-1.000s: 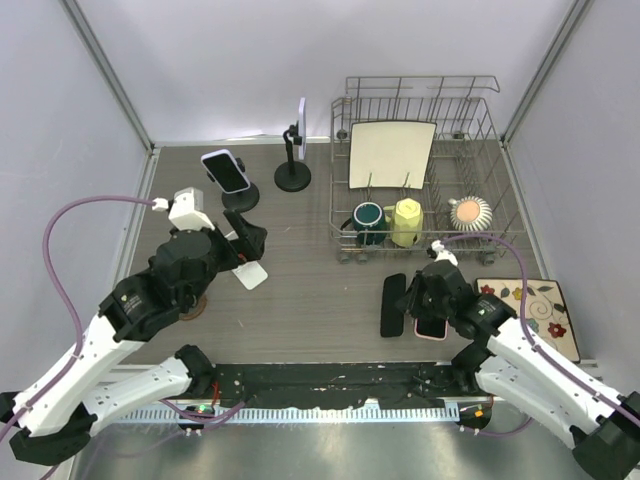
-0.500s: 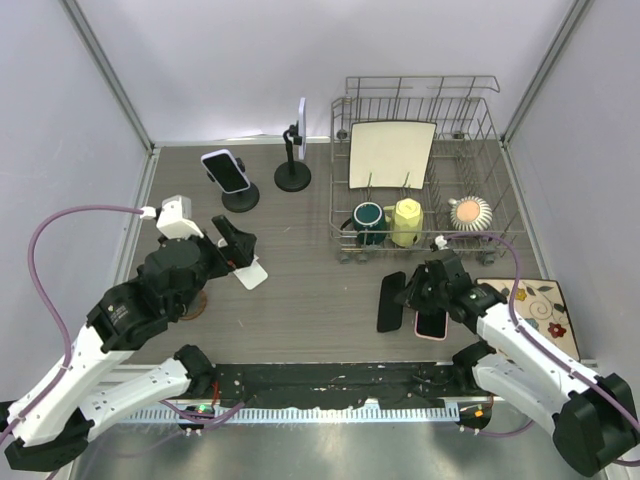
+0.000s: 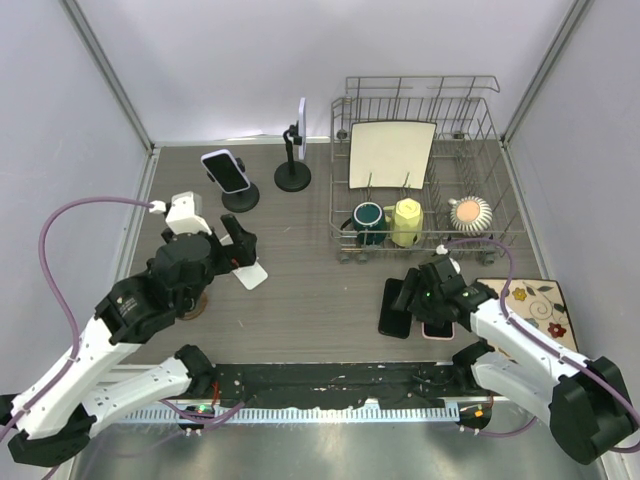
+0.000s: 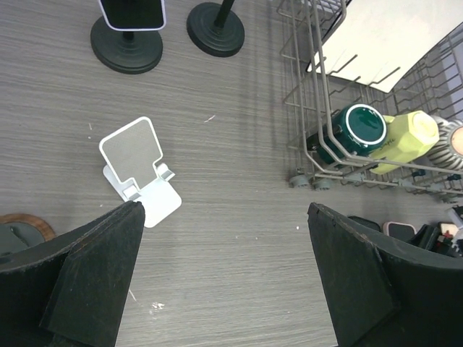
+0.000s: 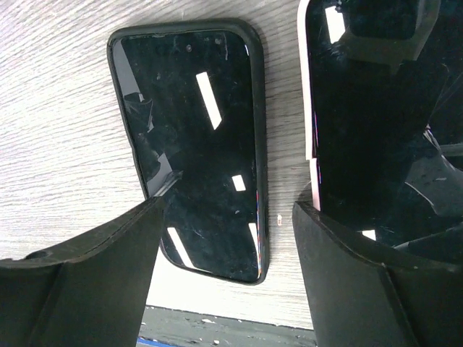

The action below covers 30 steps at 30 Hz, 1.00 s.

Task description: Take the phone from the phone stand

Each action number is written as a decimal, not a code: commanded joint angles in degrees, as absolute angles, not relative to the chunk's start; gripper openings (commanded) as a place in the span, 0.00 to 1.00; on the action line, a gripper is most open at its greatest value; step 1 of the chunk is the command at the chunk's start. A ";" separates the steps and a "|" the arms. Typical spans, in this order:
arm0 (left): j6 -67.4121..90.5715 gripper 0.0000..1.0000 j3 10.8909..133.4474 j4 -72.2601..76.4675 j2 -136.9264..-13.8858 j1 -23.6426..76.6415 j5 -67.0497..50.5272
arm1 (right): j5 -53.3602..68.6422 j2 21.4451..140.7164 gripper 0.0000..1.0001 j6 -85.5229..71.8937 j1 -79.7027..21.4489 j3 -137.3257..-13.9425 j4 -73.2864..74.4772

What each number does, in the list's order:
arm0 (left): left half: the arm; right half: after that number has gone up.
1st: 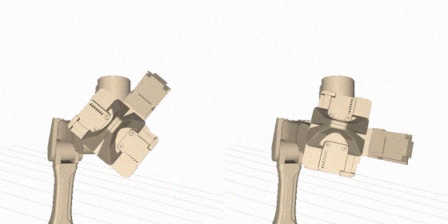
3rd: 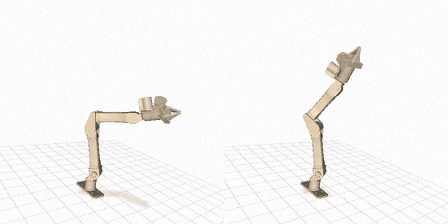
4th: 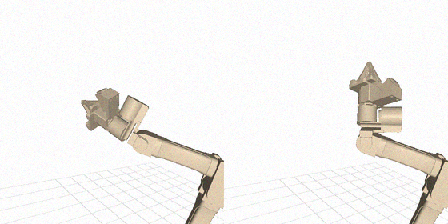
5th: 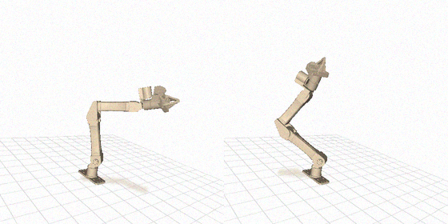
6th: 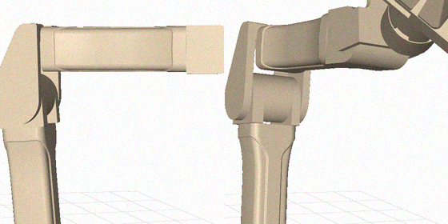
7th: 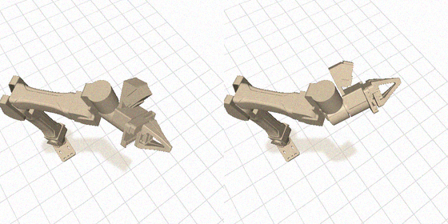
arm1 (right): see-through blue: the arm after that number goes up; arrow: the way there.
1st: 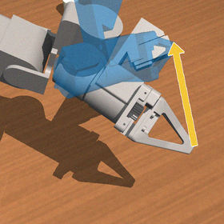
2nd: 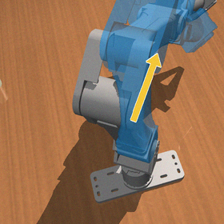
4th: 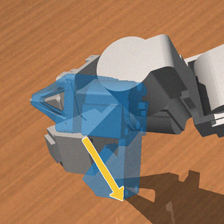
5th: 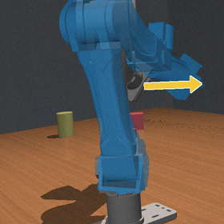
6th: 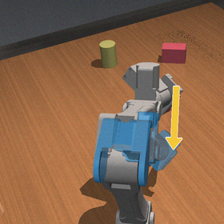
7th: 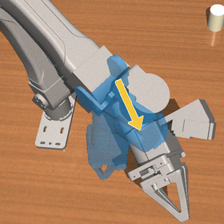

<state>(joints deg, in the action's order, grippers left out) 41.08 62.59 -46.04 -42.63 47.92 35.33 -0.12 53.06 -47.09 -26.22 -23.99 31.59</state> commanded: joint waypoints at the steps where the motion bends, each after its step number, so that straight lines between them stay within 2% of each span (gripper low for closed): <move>1: 38.41 1.00 64.78 -45.00 -43.59 47.81 36.30 | -4.39 52.03 0.79 -48.51 -26.10 -24.78 34.28; 11: 36.92 1.00 65.13 -43.77 -45.26 47.81 36.12 | -2.99 48.70 0.86 -44.39 -26.28 -31.81 35.77; 17: 36.21 1.00 65.48 -43.16 -46.58 47.64 36.91 | 1.12 49.04 0.87 -44.65 -31.45 -34.63 30.34; 26: 34.45 1.00 67.76 -43.33 -48.51 46.93 37.18 | -4.65 66.08 0.93 -47.55 -49.03 -39.37 19.87; 30: 34.37 1.00 67.85 -43.94 -48.87 46.76 37.18 | -6.15 70.92 0.95 -47.72 -49.39 -39.20 18.37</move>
